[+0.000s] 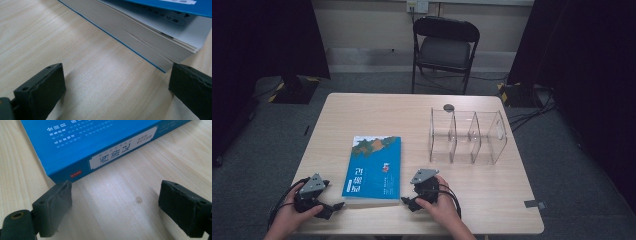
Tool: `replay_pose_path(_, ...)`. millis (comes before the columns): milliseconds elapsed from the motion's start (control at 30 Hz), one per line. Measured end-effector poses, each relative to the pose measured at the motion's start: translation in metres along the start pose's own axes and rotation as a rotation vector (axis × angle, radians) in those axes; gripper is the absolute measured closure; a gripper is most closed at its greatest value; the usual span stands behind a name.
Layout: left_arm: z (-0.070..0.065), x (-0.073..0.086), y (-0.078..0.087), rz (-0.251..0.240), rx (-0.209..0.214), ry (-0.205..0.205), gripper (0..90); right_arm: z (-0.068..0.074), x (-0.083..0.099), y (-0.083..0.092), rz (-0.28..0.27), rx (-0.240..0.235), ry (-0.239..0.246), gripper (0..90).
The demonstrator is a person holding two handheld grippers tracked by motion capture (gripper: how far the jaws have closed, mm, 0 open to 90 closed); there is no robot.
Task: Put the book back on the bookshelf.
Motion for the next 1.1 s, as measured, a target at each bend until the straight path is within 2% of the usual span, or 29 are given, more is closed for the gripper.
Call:
replay_pose_path(33, -0.001, -0.001, -0.001, -0.006, -0.003, 0.015, 0.1, 0.000, 0.000, 0.000, 0.001, 0.001, -0.001, 10.8)
replay_pose_path(133, -0.001, -0.002, 0.002, 0.026, -0.004, 0.002, 2.7, 0.000, 0.000, 0.000, 0.000, 0.000, 0.000, 10.8)
replay_pose_path(233, -0.004, -0.004, 0.003, 0.021, 0.015, 0.008, 10.7, 0.000, 0.000, 0.000, 0.000, 0.000, 0.000, 10.8)
replay_pose_path(267, -0.005, -0.004, 0.003, 0.020, 0.024, 0.005, 10.7, 0.000, 0.000, 0.000, 0.000, 0.000, 0.000, 10.8)
replay_pose_path(333, -0.004, -0.005, 0.005, 0.043, 0.019, -0.032, 13.8, 0.000, 0.000, 0.000, 0.000, 0.000, 0.000, 10.8)
replay_pose_path(433, -0.008, -0.005, 0.007, 0.043, 0.034, -0.014, 20.7, 0.000, 0.000, 0.000, 0.001, 0.001, -0.002, 10.8)
replay_pose_path(500, -0.010, -0.004, 0.009, 0.056, 0.049, -0.029, 20.7, 0.000, 0.000, 0.000, 0.000, 0.000, 0.000, 10.8)
replay_pose_path(567, -0.011, -0.004, 0.008, 0.046, 0.049, -0.019, 20.4, 0.000, 0.000, 0.000, 0.000, 0.001, -0.001, 10.8)
replay_pose_path(600, -0.012, -0.003, 0.010, 0.057, 0.064, -0.023, 20.4, 0.000, 0.000, 0.000, 0.000, 0.000, 0.000, 10.8)
replay_pose_path(633, -0.011, -0.002, 0.012, 0.075, 0.070, -0.048, 19.5, 0.000, 0.000, 0.000, 0.000, 0.000, 0.000, 10.8)
replay_pose_path(733, -0.016, -0.001, 0.013, 0.067, 0.080, -0.033, 16.8, 0.000, 0.000, 0.000, 0.000, 0.000, 0.000, 10.8)
replay_pose_path(767, -0.016, -0.001, 0.012, 0.077, 0.075, -0.051, 15.4, 0.000, 0.000, 0.000, 0.000, 0.000, 0.000, 10.8)
replay_pose_path(800, -0.019, -0.004, 0.007, 0.060, 0.070, -0.032, 15.1, 0.000, 0.000, 0.000, 0.000, 0.000, -0.001, 10.8)
replay_pose_path(833, -0.019, -0.004, 0.007, 0.060, 0.070, -0.032, 15.0, 0.000, 0.000, 0.000, 0.000, 0.000, -0.001, 10.8)
replay_pose_path(900, -0.021, -0.006, 0.004, 0.066, 0.070, -0.046, 15.0, 0.000, 0.000, 0.000, 0.000, 0.000, -0.001, 10.8)
replay_pose_path(933, -0.025, -0.009, 0.000, 0.061, 0.089, -0.057, 15.4, 0.000, 0.000, 0.000, 0.000, 0.000, -0.002, 10.8)
replay_pose_path(967, -0.025, -0.009, 0.000, 0.061, 0.089, -0.057, 16.1, 0.000, 0.000, 0.000, 0.000, 0.000, -0.002, 10.8)
replay_pose_path(1000, -0.025, -0.011, -0.002, 0.059, 0.081, -0.080, 16.1, 0.000, 0.000, 0.000, 0.000, 0.000, 0.000, 10.8)
replay_pose_path(1033, -0.029, -0.012, -0.005, 0.037, 0.084, -0.047, 16.3, 0.000, 0.000, 0.000, -0.001, 0.000, 0.000, 10.8)
replay_pose_path(1067, -0.030, -0.014, -0.007, 0.046, 0.101, -0.080, 17.5, 0.000, 0.000, 0.000, 0.000, 0.000, -0.001, 10.8)
replay_pose_path(1100, -0.030, -0.014, -0.007, 0.046, 0.101, -0.080, 18.7, 0.000, 0.000, 0.000, 0.000, 0.000, -0.001, 10.8)
Point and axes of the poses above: each handheld gripper's, and its own axes: y roughly backward along the jaws, x roughly out of its underside, z roughly to its left, the point moved 6 cm from there along -y, roughly forward along the jaws, and after that the axes turned 10 degrees about -z, right-handed, at the moved point
